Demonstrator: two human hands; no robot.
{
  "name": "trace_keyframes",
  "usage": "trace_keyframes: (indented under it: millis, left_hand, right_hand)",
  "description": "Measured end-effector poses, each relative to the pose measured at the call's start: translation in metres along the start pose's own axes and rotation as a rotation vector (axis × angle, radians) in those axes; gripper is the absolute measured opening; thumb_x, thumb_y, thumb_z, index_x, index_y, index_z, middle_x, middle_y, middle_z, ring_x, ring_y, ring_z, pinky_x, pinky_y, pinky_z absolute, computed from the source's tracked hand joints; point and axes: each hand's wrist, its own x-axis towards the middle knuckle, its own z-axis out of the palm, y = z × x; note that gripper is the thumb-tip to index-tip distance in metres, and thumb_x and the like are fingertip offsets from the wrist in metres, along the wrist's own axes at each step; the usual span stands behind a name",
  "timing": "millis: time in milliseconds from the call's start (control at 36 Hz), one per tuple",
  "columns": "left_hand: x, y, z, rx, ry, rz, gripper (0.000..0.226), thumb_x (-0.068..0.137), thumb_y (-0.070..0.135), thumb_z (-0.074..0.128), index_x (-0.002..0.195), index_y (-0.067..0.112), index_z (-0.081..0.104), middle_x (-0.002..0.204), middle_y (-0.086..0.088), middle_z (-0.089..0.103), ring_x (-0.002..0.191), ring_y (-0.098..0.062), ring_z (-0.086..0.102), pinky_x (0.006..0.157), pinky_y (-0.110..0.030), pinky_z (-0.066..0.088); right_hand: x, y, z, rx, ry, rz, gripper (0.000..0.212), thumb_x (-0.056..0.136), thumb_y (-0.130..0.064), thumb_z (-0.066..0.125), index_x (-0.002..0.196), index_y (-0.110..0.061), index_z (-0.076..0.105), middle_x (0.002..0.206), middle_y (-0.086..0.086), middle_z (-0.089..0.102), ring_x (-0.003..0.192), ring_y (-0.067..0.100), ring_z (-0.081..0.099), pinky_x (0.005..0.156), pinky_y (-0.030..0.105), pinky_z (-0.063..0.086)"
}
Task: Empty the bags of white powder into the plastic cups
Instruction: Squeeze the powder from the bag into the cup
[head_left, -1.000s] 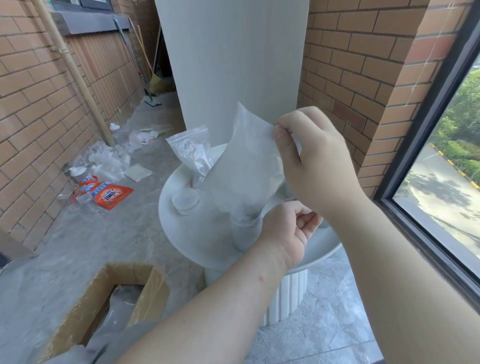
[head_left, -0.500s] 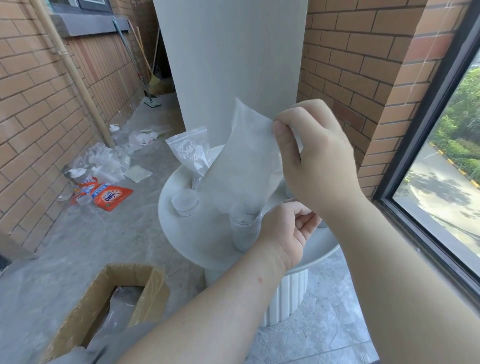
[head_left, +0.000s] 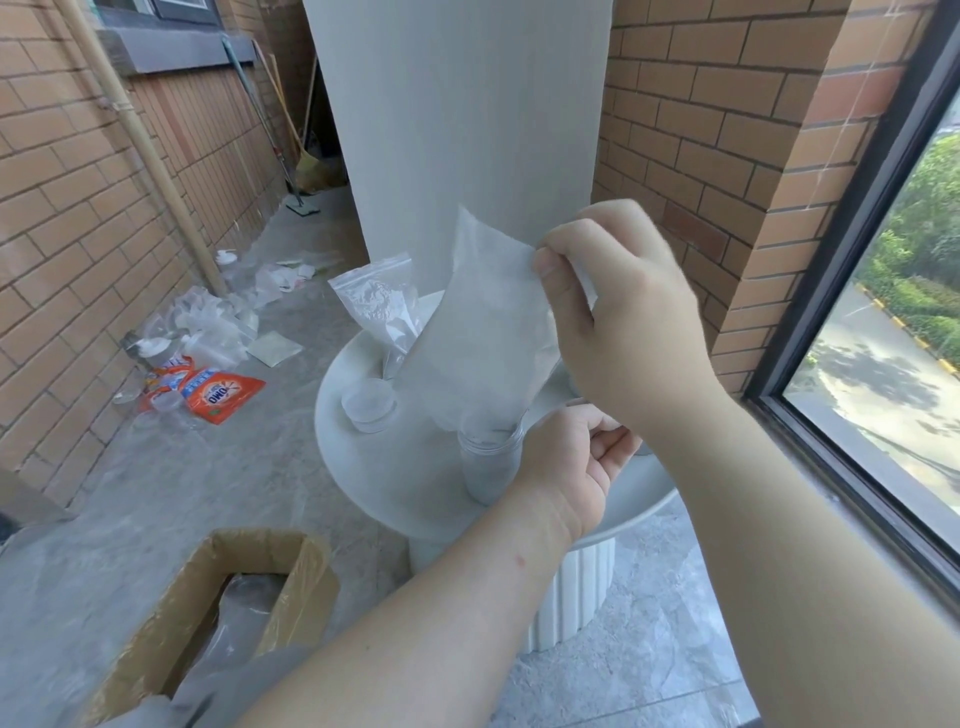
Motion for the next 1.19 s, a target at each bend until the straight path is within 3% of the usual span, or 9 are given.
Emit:
trace_keyframes:
  millis: [139, 250, 333, 389, 611, 722, 889, 1111, 1194]
  left_hand:
    - [0.000, 0.000, 0.000, 0.006, 0.006, 0.004, 0.030, 0.091, -0.007, 0.044, 0.073, 0.011, 0.059, 0.058, 0.001, 0.067, 0.049, -0.011, 0.065, 0.062, -0.024, 0.058]
    - [-0.003, 0.002, 0.003, 0.011, 0.039, 0.006, 0.038, 0.092, -0.010, 0.037, 0.064, 0.013, 0.048, 0.042, 0.005, 0.055, 0.033, -0.009, 0.052, 0.043, -0.018, 0.048]
    - [-0.004, 0.001, 0.002, 0.019, 0.027, 0.007, 0.037, 0.092, -0.009, 0.038, 0.066, 0.013, 0.051, 0.047, 0.004, 0.059, 0.038, -0.009, 0.056, 0.049, -0.021, 0.052]
    - [-0.005, 0.002, 0.002, 0.024, 0.046, 0.013, 0.038, 0.092, -0.009, 0.037, 0.065, 0.013, 0.050, 0.044, 0.004, 0.057, 0.035, -0.009, 0.054, 0.044, -0.019, 0.049]
    - [-0.006, 0.002, 0.003, 0.022, 0.036, 0.016, 0.037, 0.092, -0.009, 0.040, 0.065, 0.013, 0.053, 0.047, 0.004, 0.060, 0.038, -0.009, 0.057, 0.048, -0.021, 0.052]
    - [-0.009, 0.002, 0.005, 0.028, 0.063, 0.023, 0.042, 0.093, -0.010, 0.036, 0.060, 0.015, 0.044, 0.038, 0.007, 0.049, 0.029, -0.008, 0.047, 0.037, -0.015, 0.041]
    - [-0.009, 0.002, 0.005, 0.037, 0.050, 0.040, 0.042, 0.093, -0.009, 0.039, 0.060, 0.016, 0.048, 0.041, 0.007, 0.051, 0.033, -0.008, 0.050, 0.040, -0.015, 0.044]
    - [-0.010, 0.003, 0.006, 0.038, 0.063, 0.037, 0.044, 0.093, -0.010, 0.038, 0.058, 0.015, 0.048, 0.041, 0.006, 0.051, 0.033, -0.008, 0.051, 0.039, -0.016, 0.044]
    - [-0.008, 0.002, 0.005, 0.037, 0.056, 0.043, 0.052, 0.092, -0.010, 0.038, 0.049, 0.016, 0.050, 0.040, 0.006, 0.051, 0.032, -0.008, 0.050, 0.039, -0.015, 0.044]
  right_hand:
    - [0.000, 0.001, 0.001, 0.001, 0.004, 0.003, 0.023, 0.102, -0.020, 0.051, 0.096, -0.007, 0.070, 0.102, 0.008, 0.063, 0.091, 0.032, 0.059, 0.071, 0.049, 0.051]
    - [-0.001, 0.001, 0.003, 0.008, 0.044, -0.009, 0.023, 0.102, -0.017, 0.051, 0.095, -0.005, 0.070, 0.100, 0.010, 0.063, 0.090, 0.032, 0.060, 0.070, 0.049, 0.050]
    - [-0.002, 0.000, 0.003, 0.060, -0.006, 0.015, 0.022, 0.102, -0.018, 0.052, 0.096, -0.006, 0.069, 0.101, 0.007, 0.063, 0.091, 0.028, 0.059, 0.072, 0.047, 0.050]
    - [-0.002, 0.001, 0.004, 0.028, 0.032, 0.018, 0.022, 0.102, -0.017, 0.052, 0.095, -0.005, 0.069, 0.100, 0.008, 0.063, 0.090, 0.029, 0.059, 0.071, 0.046, 0.050]
    - [-0.002, 0.001, 0.004, 0.040, 0.019, 0.033, 0.022, 0.102, -0.021, 0.050, 0.094, -0.011, 0.068, 0.096, 0.002, 0.063, 0.087, 0.028, 0.060, 0.073, 0.052, 0.049]
    - [-0.003, 0.002, 0.005, -0.022, 0.067, 0.003, 0.024, 0.103, -0.019, 0.049, 0.093, -0.008, 0.067, 0.091, 0.004, 0.064, 0.082, 0.033, 0.059, 0.070, 0.052, 0.048]
    - [-0.004, -0.001, 0.006, -0.071, 0.088, 0.000, 0.023, 0.102, -0.020, 0.050, 0.092, -0.009, 0.068, 0.081, 0.001, 0.065, 0.076, 0.031, 0.056, 0.069, 0.045, 0.046]
    - [-0.003, 0.000, 0.005, 0.044, 0.081, 0.002, 0.020, 0.102, -0.015, 0.052, 0.092, -0.006, 0.067, 0.083, 0.004, 0.063, 0.075, 0.032, 0.057, 0.066, 0.051, 0.049]
    - [-0.003, 0.003, 0.004, 0.019, 0.105, -0.002, 0.019, 0.102, -0.013, 0.053, 0.093, -0.005, 0.067, 0.084, 0.004, 0.065, 0.074, 0.032, 0.057, 0.065, 0.050, 0.049]
